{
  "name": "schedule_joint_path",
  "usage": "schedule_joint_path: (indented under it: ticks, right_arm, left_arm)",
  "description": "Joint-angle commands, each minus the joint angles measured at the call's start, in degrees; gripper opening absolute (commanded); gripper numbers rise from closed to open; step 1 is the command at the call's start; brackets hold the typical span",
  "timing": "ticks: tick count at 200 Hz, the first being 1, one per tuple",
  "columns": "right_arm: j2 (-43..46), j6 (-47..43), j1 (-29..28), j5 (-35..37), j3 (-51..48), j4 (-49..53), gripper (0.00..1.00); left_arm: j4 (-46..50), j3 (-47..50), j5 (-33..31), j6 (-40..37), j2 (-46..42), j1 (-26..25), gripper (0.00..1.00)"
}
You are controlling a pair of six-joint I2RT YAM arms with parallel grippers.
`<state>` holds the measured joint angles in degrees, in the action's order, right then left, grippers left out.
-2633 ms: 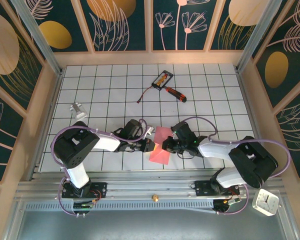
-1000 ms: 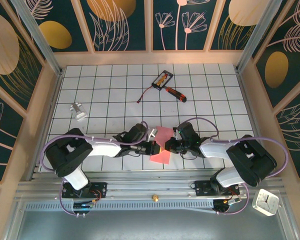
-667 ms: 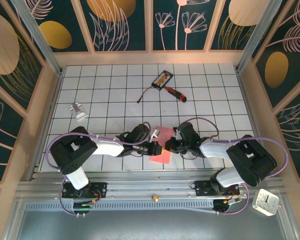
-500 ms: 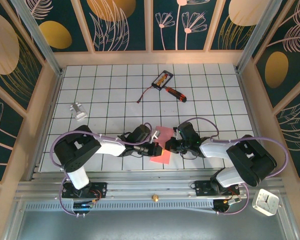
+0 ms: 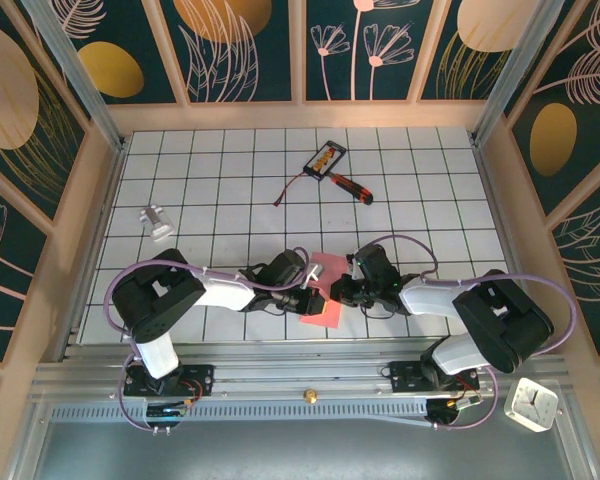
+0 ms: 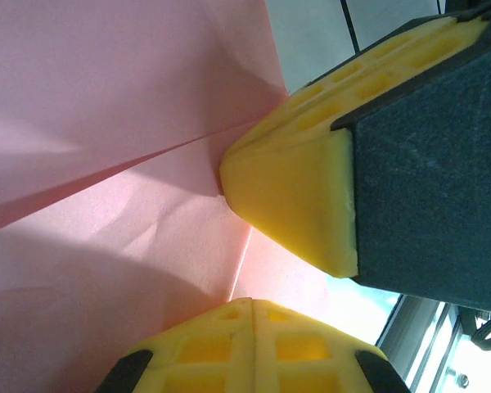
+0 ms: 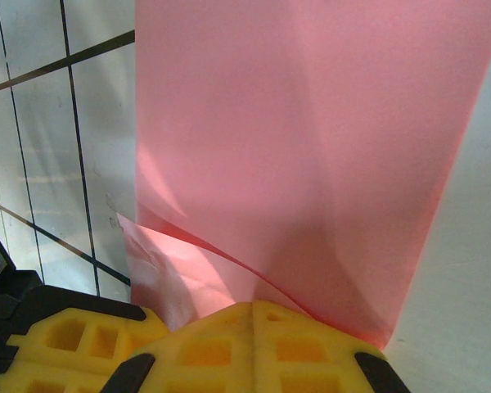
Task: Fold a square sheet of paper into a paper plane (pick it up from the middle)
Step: Fold the triangle at the bottom-center of the table.
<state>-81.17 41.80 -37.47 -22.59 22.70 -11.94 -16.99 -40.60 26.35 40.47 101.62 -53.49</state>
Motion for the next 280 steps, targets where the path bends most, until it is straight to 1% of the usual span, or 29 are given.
schedule_joint_path:
  ticks: [1,61,67,130,151,171,186,198,212,223,248,280]
  right_arm:
    - [-1.46,-1.98,0.91,4.02,-1.69,7.73,0.00]
    - [-2.72,-2.65,1.05,4.57,-1.34,8.80,0.00]
    - [-2.83,-2.72,1.05,4.65,-1.24,8.87,0.00]
    - [-3.85,-3.26,1.09,4.75,-0.66,9.39,0.00]
    - [-3.93,-3.39,1.12,4.81,-0.63,9.56,0.00]
    - [-3.97,-3.68,1.17,4.78,-0.47,9.61,0.00]
    - [-3.74,-3.88,1.11,4.75,-0.29,9.82,0.00]
    - [-3.36,-3.92,1.13,4.75,-0.11,9.94,0.00]
    - [-3.00,-3.92,1.10,4.84,-0.02,10.04,0.00]
    - [-2.88,-3.92,1.09,4.84,0.09,10.04,0.00]
    - [-2.56,-3.92,1.06,4.84,0.00,10.30,0.00]
    - [-1.50,-3.97,1.08,5.19,-0.04,10.97,0.00]
  left_arm:
    - [7.06,3.03,-1.07,-1.87,-0.54,-0.22,0.00]
    - [6.21,8.48,0.09,1.16,-3.10,-0.25,0.00]
    - [6.03,9.01,0.39,1.50,-4.87,-0.23,0.00]
    - [-0.40,18.70,3.00,7.21,-9.86,-0.27,0.00]
    - [-0.98,20.89,3.19,8.45,-12.17,-0.22,0.00]
    - [-0.75,20.77,3.28,9.09,-16.33,-0.25,0.00]
    - [-1.47,18.78,3.12,9.71,-20.04,-0.29,0.00]
    - [-2.86,16.74,2.99,10.43,-21.40,-0.29,0.00]
    - [-4.80,14.30,2.84,11.15,-20.13,-0.27,0.00]
    - [-5.59,12.35,3.18,10.70,-17.18,-0.23,0.00]
    - [-4.27,8.48,2.09,8.28,-10.96,-0.21,0.00]
    - [-2.91,6.89,0.92,5.61,-6.68,-0.18,0.00]
